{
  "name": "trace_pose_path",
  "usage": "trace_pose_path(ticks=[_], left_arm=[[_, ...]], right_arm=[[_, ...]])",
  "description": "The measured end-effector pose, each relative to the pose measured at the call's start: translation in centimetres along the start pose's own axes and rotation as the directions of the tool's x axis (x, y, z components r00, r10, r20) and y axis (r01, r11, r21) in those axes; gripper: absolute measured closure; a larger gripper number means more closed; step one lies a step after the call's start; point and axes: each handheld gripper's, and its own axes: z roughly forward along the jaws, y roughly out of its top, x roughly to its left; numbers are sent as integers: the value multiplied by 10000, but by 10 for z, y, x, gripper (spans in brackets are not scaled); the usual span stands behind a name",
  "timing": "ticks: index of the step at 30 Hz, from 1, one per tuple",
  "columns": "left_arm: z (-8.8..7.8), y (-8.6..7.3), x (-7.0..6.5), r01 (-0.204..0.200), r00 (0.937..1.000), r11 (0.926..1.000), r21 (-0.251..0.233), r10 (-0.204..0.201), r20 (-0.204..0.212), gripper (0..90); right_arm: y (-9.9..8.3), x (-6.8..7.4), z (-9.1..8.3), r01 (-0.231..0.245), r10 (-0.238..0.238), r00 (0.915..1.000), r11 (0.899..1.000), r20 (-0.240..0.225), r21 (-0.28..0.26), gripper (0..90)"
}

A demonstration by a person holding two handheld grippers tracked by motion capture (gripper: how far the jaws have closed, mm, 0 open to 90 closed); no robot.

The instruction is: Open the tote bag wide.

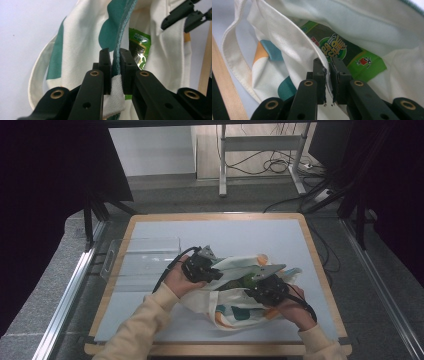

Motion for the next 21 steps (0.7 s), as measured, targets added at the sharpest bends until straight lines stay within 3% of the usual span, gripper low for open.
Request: trace_pose_path(ticks=[21], left_arm=[[5,7,19,879,9953,9957,-294,-891,-392,828]], right_arm=[[-11,0,-6,-114,104,9990,9997,-430,-228,819]])
